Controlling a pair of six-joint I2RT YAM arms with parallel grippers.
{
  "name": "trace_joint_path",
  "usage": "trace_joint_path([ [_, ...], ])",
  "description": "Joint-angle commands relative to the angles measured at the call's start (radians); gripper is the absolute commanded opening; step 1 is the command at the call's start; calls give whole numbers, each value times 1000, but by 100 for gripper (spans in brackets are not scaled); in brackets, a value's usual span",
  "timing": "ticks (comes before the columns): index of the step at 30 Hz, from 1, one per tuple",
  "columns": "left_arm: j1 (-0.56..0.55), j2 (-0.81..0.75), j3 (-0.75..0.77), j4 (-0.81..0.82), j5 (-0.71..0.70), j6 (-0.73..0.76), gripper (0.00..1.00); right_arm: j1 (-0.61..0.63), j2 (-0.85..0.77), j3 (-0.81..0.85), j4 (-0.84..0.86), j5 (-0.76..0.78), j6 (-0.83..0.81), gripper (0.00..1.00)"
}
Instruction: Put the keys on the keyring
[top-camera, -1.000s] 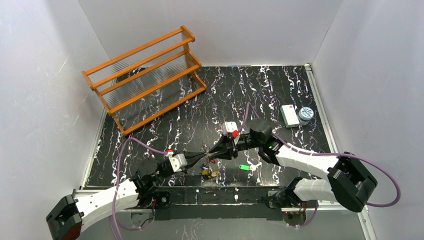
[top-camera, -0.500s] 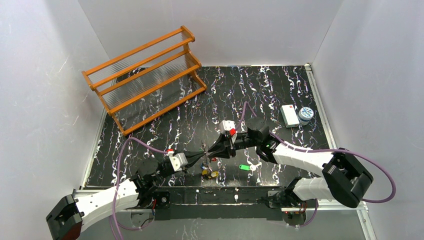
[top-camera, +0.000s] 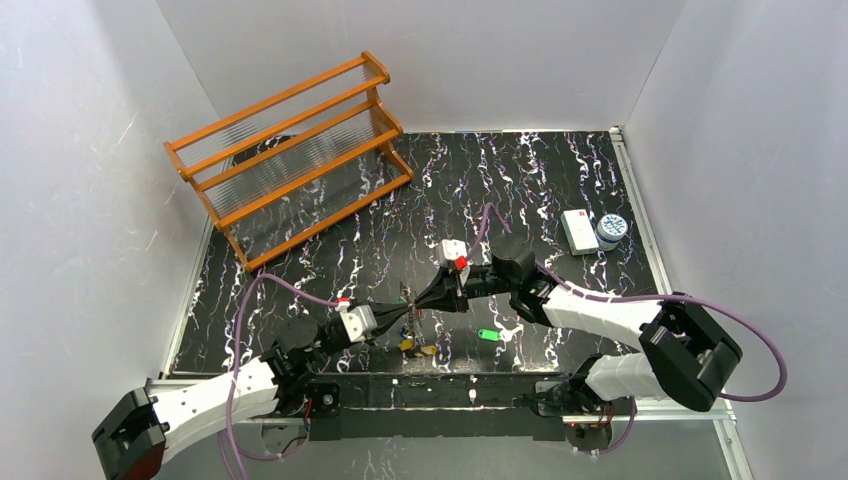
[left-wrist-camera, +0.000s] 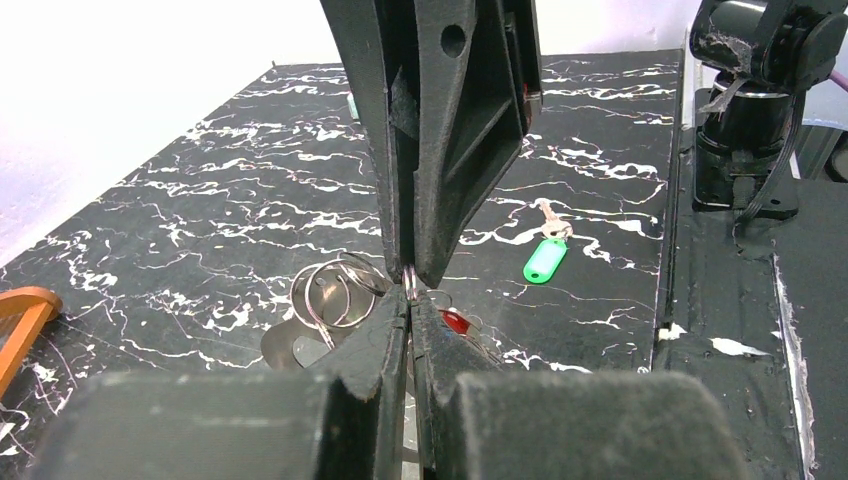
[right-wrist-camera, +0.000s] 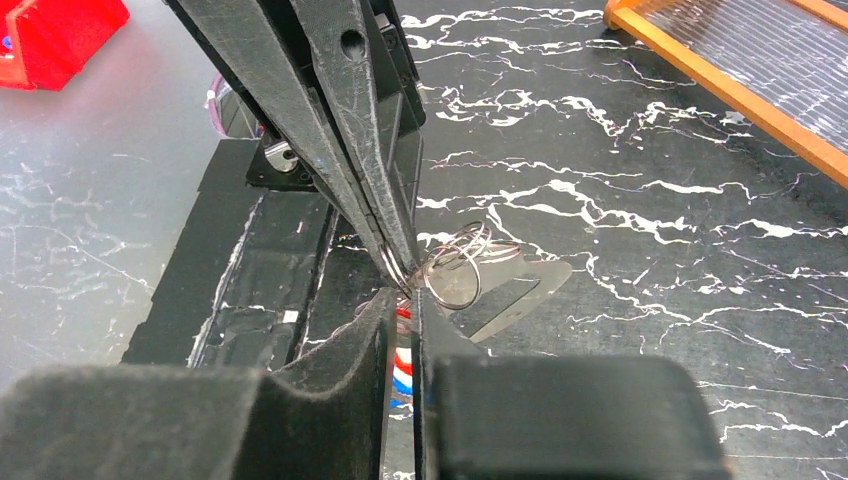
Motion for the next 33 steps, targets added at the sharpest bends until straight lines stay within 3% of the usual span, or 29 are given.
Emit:
trace_joint_path([
  [1, -5, -3, -11, 83, 27, -7, 0, 41, 18, 54, 43, -27, -10, 17],
  [4, -6, -3, -11, 83, 27, -8, 0, 42, 13, 53, 22, -20, -27, 19],
  [8, -6, -8, -11, 83, 26, -8, 0, 43, -13, 34, 25, 11, -39, 34],
  [12, -5, -3, -11, 83, 27, -9, 0, 43, -11, 39, 27, -4, -44, 35],
  [15, -6, -1, -11, 84, 28, -10, 0, 47, 4, 46, 26, -24, -43, 24],
  [17, -5, -2, -11, 84, 24, -11, 0, 48, 10, 51, 16, -32, -47, 1],
  [24, -5, -24, -17, 81, -14, -9, 0, 48, -27, 74, -140, 20, -140, 1],
  [28, -5, -50, -14, 43, -90, -14, 29, 47, -31, 145, -341, 80, -223, 1],
  [33, -5, -79, 16, -86, -193, -11, 46, 48, -7, 230, -561, 192, -279, 1],
])
